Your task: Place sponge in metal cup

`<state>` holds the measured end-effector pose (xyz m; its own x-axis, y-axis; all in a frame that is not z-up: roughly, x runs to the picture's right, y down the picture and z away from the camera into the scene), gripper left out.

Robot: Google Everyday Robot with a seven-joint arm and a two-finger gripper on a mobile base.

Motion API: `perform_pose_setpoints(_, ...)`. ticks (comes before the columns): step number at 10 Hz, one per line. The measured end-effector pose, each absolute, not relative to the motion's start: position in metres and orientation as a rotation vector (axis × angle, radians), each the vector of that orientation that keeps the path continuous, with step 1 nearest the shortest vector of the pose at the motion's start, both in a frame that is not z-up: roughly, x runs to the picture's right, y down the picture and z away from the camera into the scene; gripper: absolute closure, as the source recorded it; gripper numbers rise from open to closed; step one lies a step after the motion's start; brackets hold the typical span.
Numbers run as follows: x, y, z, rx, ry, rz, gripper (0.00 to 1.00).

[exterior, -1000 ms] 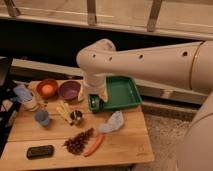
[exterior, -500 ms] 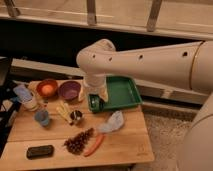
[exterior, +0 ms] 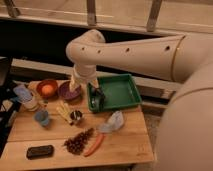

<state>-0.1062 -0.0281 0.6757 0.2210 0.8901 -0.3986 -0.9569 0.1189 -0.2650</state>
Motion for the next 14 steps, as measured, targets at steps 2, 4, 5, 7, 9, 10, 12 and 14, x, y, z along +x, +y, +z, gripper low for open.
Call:
perform_pose_setpoints(2, -0.143, -0.044, 0.685, -0.54, 0.098, 1.288, 0.26)
perform_pose_setpoints(4, -0.191, -0.058, 0.695, -0.574, 0.027, 1.21, 0.26)
perform_pose_setpoints(5, -0.211, -0.061, 0.7, -0.596, -0.011, 1.183, 0.26)
perform_pose_setpoints(7, -0.23, -0.062, 0.706, -0.613, -0.041, 1.168, 0.26)
perform_pose_setpoints(9, -0.227, -0.063, 0.707, -0.611, -0.04, 1.172, 0.26)
perform_pose_setpoints(10, -0.229, -0.062, 0.706, -0.612, -0.04, 1.169, 0.26)
perform_pose_setpoints(12, -0.229, -0.062, 0.707, -0.613, -0.045, 1.17, 0.26)
perform_pose_setpoints(14, -0.239, -0.062, 0.719, -0.64, -0.084, 1.161, 0.26)
